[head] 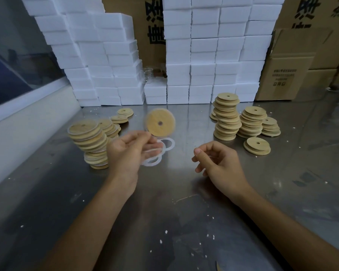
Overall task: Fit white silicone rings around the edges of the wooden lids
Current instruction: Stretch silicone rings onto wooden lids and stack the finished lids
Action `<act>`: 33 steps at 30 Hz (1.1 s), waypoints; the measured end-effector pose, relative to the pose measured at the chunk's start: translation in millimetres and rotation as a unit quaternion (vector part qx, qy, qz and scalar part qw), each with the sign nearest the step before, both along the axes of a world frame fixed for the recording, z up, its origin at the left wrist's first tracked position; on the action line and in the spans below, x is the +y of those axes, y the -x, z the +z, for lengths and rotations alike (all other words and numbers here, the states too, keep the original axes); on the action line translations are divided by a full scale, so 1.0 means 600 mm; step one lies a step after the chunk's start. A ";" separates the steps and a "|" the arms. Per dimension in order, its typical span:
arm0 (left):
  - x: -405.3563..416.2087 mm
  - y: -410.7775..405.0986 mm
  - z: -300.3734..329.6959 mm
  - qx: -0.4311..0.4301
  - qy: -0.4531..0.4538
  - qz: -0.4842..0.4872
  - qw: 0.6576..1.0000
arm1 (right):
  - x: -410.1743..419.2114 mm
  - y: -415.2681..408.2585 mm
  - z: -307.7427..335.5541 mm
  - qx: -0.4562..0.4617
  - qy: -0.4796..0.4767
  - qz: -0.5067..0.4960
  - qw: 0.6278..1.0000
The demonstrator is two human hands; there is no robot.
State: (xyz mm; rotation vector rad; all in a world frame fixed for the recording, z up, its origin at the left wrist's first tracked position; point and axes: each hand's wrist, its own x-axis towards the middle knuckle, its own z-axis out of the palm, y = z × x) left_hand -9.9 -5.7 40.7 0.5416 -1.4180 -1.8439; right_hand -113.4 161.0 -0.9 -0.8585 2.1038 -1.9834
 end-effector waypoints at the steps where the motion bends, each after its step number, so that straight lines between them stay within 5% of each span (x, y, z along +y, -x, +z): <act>1: -0.008 -0.002 0.007 0.023 -0.011 0.030 0.999 | 0.000 0.000 0.000 -0.001 -0.003 -0.001 1.000; 8: -0.052 -0.023 0.039 0.111 -0.082 0.238 0.961 | 0.000 -0.002 0.001 0.008 -0.025 -0.003 1.000; 24: -0.080 -0.022 0.023 0.085 -0.140 0.229 0.959 | 0.004 -0.005 0.007 0.014 -0.036 -0.015 0.999; 30: -0.054 -0.007 -0.003 0.008 0.067 0.225 0.972 | 0.009 0.004 0.009 0.051 -0.032 -0.073 0.996; 33: -0.033 0.004 -0.038 -0.116 0.296 0.133 0.939 | 0.022 0.020 0.010 0.095 -0.055 -0.136 0.985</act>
